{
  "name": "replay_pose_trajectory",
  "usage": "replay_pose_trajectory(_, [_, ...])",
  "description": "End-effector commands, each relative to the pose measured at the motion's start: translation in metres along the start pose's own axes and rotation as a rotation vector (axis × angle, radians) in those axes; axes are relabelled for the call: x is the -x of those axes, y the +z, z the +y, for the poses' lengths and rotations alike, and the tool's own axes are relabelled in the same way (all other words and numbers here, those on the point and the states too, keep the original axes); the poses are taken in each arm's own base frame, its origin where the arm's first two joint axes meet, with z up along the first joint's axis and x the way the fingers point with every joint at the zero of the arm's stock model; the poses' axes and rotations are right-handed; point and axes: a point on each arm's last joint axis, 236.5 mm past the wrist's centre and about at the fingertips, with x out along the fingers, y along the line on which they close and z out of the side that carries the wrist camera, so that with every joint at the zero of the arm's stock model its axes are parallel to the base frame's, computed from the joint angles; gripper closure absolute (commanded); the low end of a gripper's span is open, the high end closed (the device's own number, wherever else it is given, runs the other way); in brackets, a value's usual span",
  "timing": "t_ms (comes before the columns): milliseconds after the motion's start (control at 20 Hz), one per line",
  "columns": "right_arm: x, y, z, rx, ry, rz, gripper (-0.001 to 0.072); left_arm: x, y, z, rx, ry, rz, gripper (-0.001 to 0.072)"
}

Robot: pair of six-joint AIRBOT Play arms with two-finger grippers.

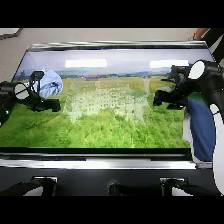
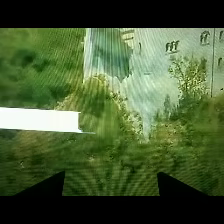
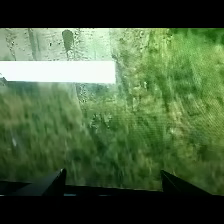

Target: Fold the shirts.

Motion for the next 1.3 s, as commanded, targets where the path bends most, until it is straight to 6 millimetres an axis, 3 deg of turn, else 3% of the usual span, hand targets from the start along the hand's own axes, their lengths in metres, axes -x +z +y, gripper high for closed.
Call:
replay_pose_trajectory(0, [0.000, 0.000, 0.000, 0.001, 0.000, 0.001, 0.0042, 0.000, 0.000, 0.000, 0.000, 0.000, 0.000, 0.0043])
replay_pose_trajectory(750, [0.000, 0.003, 0.001, -0.001, 0.002, -0.013, 0.0042, -0.001, 0.001, 0.000, 0.001, -0.001, -0.002, 0.0043])
replay_pose_trajectory(1000, [0.003, 0.041, 0.006, -0.003, 0.026, -0.173, 0.0042, -0.004, 0.039, -0.012, 0.033, -0.052, -0.155, 0.0040])
replay_pose_trajectory(1100, [0.006, 0.055, 0.008, -0.003, 0.035, -0.235, 0.0042, 0.002, 0.074, -0.007, 0.050, -0.054, -0.285, -0.0013])
replay_pose_trajectory(1200, [0.010, 0.068, 0.010, -0.003, 0.043, -0.293, 0.0042, -0.003, 0.106, 0.028, 0.194, -0.032, -0.302, -0.0013])
replay_pose_trajectory(1250, [0.011, 0.073, 0.011, -0.003, 0.045, -0.312, 0.0042, -0.008, 0.121, 0.056, 0.288, -0.012, -0.285, -0.0013])
